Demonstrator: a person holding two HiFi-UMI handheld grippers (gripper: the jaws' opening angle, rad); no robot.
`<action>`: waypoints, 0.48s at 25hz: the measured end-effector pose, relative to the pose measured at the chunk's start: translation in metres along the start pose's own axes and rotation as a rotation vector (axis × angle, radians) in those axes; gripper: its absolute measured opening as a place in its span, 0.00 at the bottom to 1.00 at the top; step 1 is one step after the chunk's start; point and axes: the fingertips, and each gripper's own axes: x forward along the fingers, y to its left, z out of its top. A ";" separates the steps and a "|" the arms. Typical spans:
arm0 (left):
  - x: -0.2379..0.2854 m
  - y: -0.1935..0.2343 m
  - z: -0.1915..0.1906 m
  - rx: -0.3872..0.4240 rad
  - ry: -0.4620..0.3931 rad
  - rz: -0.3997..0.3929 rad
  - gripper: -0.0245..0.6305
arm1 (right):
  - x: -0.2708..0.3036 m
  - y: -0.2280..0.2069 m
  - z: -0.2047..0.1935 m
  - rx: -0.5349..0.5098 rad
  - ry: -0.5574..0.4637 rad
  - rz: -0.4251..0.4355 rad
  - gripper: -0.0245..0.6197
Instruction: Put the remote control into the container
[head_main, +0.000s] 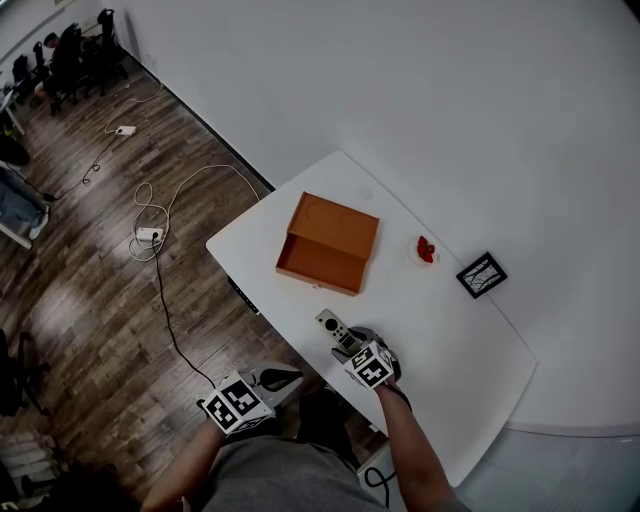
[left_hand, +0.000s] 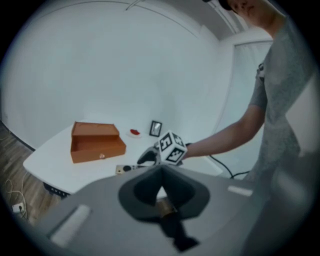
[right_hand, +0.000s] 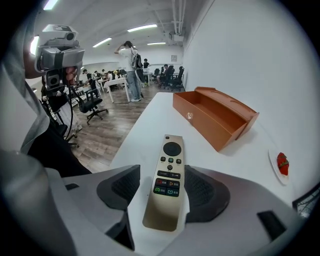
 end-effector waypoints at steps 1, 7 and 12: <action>-0.001 0.000 -0.001 -0.003 0.001 0.003 0.04 | 0.002 -0.001 -0.001 0.007 0.004 -0.005 0.44; -0.003 0.004 -0.004 -0.025 -0.001 0.020 0.04 | 0.013 -0.009 -0.005 0.061 0.012 -0.010 0.46; -0.003 0.004 -0.003 -0.032 -0.006 0.029 0.04 | 0.017 -0.011 -0.001 0.066 0.006 0.001 0.46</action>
